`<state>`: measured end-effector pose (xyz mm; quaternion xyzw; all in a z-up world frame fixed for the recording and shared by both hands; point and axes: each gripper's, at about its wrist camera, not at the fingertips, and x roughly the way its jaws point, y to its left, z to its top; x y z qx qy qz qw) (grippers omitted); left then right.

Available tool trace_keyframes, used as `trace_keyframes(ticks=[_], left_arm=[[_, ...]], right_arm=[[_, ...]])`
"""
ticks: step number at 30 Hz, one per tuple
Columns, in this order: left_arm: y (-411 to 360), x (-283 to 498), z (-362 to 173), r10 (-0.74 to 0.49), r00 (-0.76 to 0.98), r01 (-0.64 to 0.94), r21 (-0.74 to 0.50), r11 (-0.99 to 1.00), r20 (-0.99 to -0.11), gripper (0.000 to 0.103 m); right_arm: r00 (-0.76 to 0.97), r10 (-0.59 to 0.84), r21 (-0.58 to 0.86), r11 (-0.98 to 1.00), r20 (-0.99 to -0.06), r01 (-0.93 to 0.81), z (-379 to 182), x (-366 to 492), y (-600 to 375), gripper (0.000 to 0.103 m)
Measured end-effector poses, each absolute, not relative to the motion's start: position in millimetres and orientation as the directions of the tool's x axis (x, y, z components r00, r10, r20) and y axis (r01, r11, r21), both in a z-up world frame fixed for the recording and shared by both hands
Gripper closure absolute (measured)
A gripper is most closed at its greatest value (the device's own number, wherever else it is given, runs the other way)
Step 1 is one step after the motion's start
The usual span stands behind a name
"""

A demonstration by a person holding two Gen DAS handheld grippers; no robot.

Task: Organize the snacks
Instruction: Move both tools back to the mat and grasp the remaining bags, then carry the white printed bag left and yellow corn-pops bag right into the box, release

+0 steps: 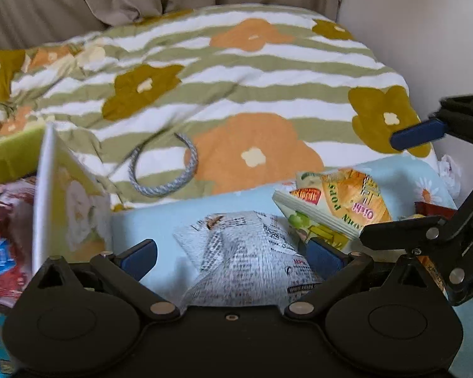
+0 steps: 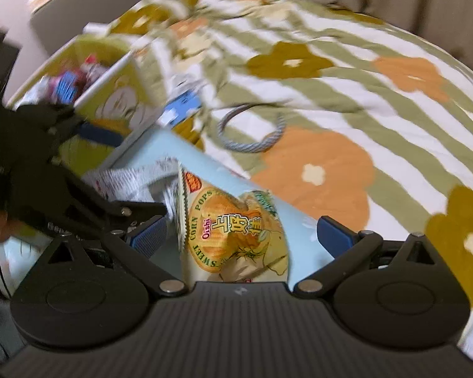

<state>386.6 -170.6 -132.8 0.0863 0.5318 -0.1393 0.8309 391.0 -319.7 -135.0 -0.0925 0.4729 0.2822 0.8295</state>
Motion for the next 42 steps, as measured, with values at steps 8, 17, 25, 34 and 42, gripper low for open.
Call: trace_keyframes(ticks=[8,17,25,34,42], left_arm=[[-168,395,-157,-0.152,0.292,0.309,-0.057,0.949,-0.944,0.018],[-163,384,-174,-0.134,0.240,0.268,-0.068,0.961,-0.962,0.024],[-162,373,-171,-0.143,0.280,0.271,-0.064,0.960,-0.949,0.034],[-155,362,-155,-0.148,0.320,0.234,-0.074,0.969,-0.936,0.035],[-147,353,-137,-0.153,0.364,0.208,-0.080,0.975,-0.919,0.035]], right_arm=[[0.254,0.455,0.223,0.760,-0.853,-0.611,-155,406,-320,0.000],[0.231,0.455,0.249,0.769,-0.860,-0.588,-167,419,-315,0.000],[0.192,0.469,0.295,0.773,-0.862,-0.562,-180,429,-310,0.000],[0.158,0.475,0.335,0.785,-0.866,-0.521,-191,434,-308,0.000],[0.195,0.469,0.312,0.791,-0.861,-0.527,-176,425,-303,0.008]])
